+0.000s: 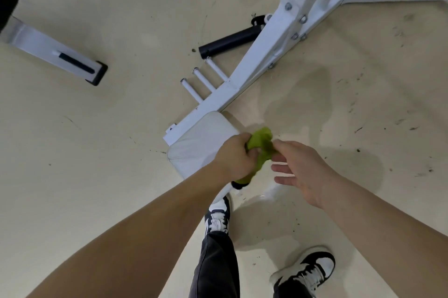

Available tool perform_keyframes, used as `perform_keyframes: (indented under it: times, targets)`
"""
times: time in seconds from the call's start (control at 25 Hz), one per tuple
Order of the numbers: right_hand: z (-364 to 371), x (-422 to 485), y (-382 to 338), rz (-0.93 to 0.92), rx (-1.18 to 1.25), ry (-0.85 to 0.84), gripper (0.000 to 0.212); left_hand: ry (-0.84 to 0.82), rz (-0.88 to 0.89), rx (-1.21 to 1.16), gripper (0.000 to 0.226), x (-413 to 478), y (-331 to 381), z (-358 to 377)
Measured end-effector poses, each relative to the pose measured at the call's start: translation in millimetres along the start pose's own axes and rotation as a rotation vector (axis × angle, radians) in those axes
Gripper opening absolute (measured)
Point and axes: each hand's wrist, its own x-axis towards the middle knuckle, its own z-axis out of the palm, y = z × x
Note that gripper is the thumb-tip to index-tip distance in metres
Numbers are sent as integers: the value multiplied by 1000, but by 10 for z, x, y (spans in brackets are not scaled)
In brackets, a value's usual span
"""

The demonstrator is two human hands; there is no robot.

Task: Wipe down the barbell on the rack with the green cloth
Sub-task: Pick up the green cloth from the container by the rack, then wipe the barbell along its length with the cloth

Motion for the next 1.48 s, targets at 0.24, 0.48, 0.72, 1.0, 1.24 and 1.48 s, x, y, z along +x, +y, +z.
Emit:
perform_keyframes:
  times: [0.24,0.48,0.72,1.0,1.24,1.48]
  targets:
    - [-775,-1574,-784,-206,246,22,42,125,73,-497,16,-1334,1934,-517]
    - [-1644,-3372,-1379,-438,263,59,19,-11,237,-713,34,-2727,3266,-875]
    - [-2098,-4652,-1652,-651,47,-15,14,50,327,-880,41,-3647,4095,-810]
    - [-2569,-4974,-2105,-737,-244,262,28,244,84,-976,18,-3479,4352,-818]
    - [-2402,-4349,-3043,-741,-359,332,22,526,224,-726,9,-2453,4547,-2102]
    - [-1916,-3830,-3853,-715,-296,314,16,965,559,15,35,-1551,4740,-3337]
